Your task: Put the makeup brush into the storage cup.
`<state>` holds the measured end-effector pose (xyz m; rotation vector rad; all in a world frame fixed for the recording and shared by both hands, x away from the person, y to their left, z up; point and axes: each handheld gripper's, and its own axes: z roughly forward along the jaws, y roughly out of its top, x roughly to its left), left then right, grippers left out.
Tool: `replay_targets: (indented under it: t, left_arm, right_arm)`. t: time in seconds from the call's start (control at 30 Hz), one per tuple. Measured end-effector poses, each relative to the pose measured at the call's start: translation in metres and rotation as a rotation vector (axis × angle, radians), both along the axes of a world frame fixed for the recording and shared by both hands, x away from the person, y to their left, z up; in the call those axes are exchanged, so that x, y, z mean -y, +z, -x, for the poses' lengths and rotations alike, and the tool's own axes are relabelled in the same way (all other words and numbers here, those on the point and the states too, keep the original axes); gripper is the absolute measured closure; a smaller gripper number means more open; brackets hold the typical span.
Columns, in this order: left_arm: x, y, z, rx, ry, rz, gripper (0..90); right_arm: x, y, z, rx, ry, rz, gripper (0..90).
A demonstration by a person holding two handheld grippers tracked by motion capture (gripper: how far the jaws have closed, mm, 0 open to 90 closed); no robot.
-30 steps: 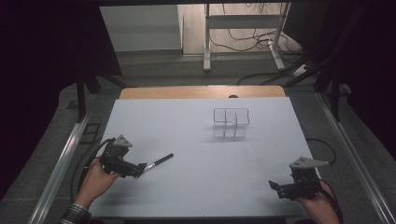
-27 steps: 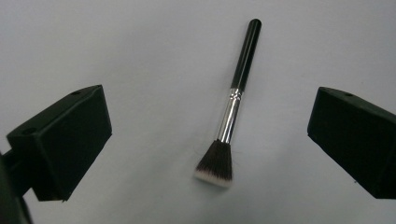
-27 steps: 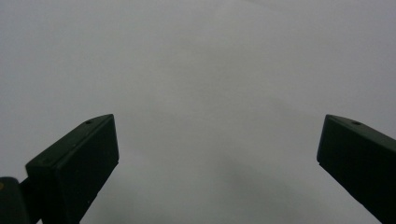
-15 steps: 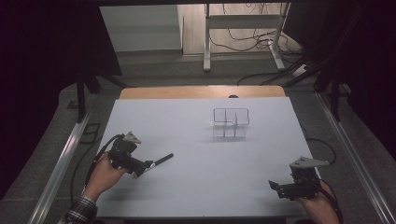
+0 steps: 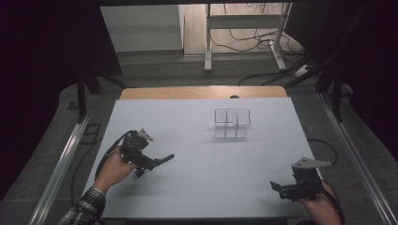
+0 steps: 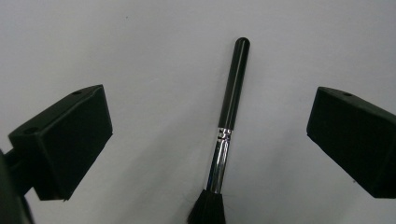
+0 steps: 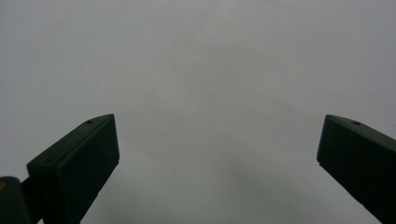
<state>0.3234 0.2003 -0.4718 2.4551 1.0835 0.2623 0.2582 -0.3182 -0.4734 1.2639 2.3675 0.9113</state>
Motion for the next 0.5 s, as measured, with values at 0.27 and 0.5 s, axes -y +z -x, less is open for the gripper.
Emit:
replay_targets:
  t: [0.27,0.5]
  left_arm:
    - [-0.003,-0.013,-0.003,-0.033,0.017,-0.007,0.5]
    - [-0.005,-0.024,-0.004,-0.055,0.015,0.006,0.6]
  right_arm:
    - [0.000,-0.001,0.000,-0.002,0.001,0.001,0.0]
    - [0.000,-0.001,0.000,-0.006,-0.002,0.003,0.0]
